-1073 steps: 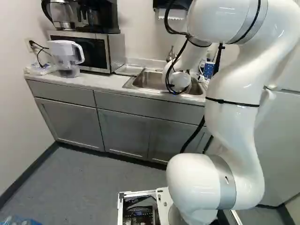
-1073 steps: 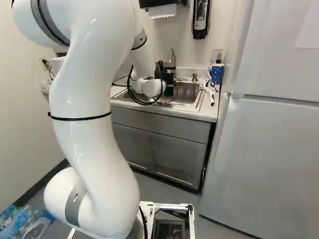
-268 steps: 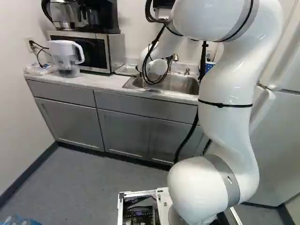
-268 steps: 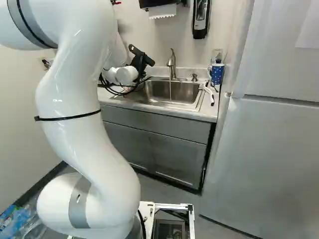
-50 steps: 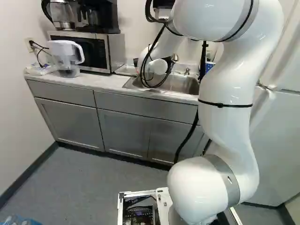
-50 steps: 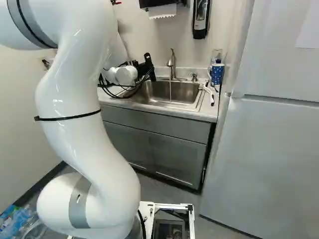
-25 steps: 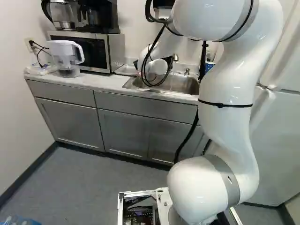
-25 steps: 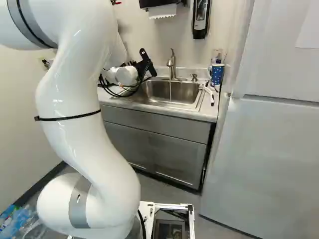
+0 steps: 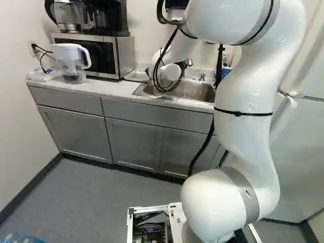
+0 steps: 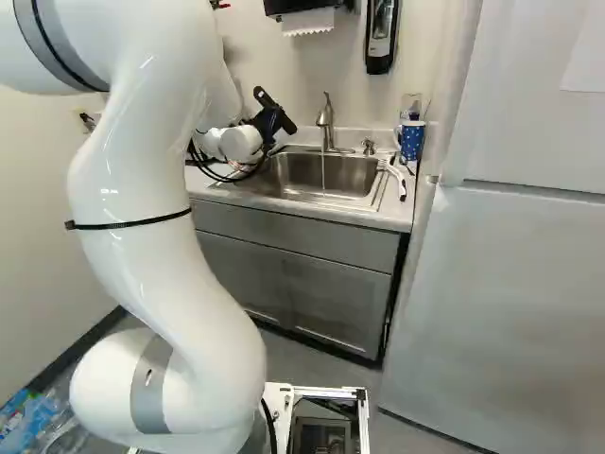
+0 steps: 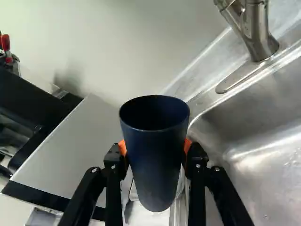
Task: Rinse the cup and place it in the tray
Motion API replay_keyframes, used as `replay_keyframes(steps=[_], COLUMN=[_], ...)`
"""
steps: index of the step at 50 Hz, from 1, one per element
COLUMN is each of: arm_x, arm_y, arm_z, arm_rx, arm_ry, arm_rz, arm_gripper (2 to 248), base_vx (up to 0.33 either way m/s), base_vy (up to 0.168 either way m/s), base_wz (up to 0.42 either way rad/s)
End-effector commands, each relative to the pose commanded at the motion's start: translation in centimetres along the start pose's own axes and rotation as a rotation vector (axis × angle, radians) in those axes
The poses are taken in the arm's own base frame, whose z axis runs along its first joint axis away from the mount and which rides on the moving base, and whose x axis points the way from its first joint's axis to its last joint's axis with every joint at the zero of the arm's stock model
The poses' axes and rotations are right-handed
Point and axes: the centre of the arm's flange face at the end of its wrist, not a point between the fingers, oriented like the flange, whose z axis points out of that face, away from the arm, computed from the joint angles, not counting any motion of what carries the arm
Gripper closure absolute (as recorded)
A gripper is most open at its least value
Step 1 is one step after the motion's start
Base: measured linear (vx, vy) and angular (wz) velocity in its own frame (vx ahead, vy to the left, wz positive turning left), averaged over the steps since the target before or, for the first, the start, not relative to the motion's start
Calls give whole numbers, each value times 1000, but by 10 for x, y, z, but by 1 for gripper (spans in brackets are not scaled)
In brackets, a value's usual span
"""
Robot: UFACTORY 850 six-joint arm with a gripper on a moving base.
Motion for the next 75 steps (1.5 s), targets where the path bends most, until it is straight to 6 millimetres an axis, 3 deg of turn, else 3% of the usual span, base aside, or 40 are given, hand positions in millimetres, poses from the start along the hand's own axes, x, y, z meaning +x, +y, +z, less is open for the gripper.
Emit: replay_keyframes(steps=[75], arm_x=[0], arm_y=[0], arm_z=[0], arm_rx=[0], arm_ry=[0], arm_rz=[-778], arm_gripper=[125], base_vx=[0], base_vy=[0], base_wz=[0])
